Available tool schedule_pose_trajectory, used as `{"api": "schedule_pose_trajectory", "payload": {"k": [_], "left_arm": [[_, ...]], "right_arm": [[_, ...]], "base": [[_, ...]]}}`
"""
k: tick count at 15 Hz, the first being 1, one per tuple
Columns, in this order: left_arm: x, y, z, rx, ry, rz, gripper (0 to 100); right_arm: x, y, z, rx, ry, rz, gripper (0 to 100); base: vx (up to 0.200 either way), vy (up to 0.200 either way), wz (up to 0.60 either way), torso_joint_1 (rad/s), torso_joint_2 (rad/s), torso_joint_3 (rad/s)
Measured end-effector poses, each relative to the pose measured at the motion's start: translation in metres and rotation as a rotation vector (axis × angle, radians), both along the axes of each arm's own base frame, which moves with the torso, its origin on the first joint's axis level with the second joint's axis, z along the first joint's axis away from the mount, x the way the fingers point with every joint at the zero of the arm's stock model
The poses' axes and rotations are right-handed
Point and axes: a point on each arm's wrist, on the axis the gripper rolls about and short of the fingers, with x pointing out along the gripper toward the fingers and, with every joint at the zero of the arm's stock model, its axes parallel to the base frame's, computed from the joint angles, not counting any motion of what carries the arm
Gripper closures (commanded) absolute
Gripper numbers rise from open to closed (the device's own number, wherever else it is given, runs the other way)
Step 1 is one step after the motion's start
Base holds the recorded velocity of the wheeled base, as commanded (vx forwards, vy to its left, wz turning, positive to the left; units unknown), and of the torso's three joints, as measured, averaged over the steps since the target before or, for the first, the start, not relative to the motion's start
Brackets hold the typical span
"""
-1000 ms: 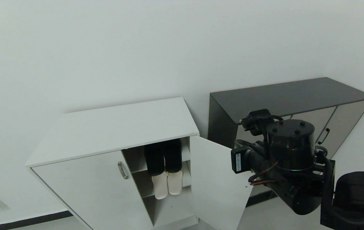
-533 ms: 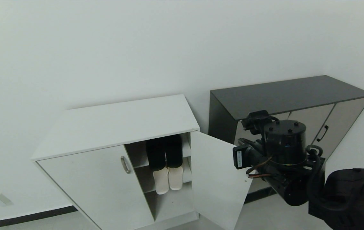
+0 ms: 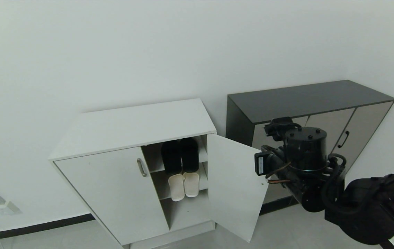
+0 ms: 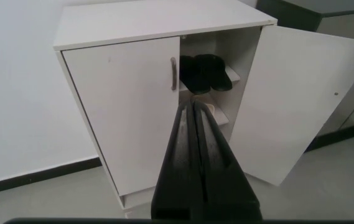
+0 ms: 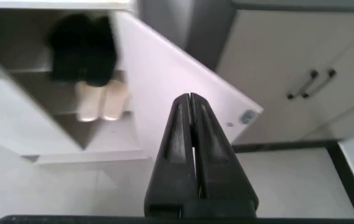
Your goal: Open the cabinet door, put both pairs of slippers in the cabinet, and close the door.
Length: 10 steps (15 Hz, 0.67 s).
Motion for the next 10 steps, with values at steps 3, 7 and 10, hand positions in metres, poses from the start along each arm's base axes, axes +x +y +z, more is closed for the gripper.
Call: {"api": "schedule_pose_trajectory", "payload": {"k": [3, 7, 10], "left_arm": [[0.000, 0.000, 0.000, 0.001, 0.000, 0.000, 100], [0.000, 0.000, 0.000, 0.001, 0.000, 0.000, 100], [0.000, 0.000, 0.000, 0.001, 0.000, 0.000, 100]], "right_arm": [[0.022, -0.011, 0.000, 0.017, 0.003, 0.002, 100], [0.061, -0.030, -0.001, 0.038, 0.010, -0.012, 100], [0.094, -0.043, -0.005, 0.053, 0.018, -0.022, 100]], "base": [[0.000, 0.000, 0.00, 0.000, 0.00, 0.000], [0.000, 0.000, 0.00, 0.000, 0.00, 0.000], [0.000, 0.000, 0.00, 0.000, 0.00, 0.000]]}}
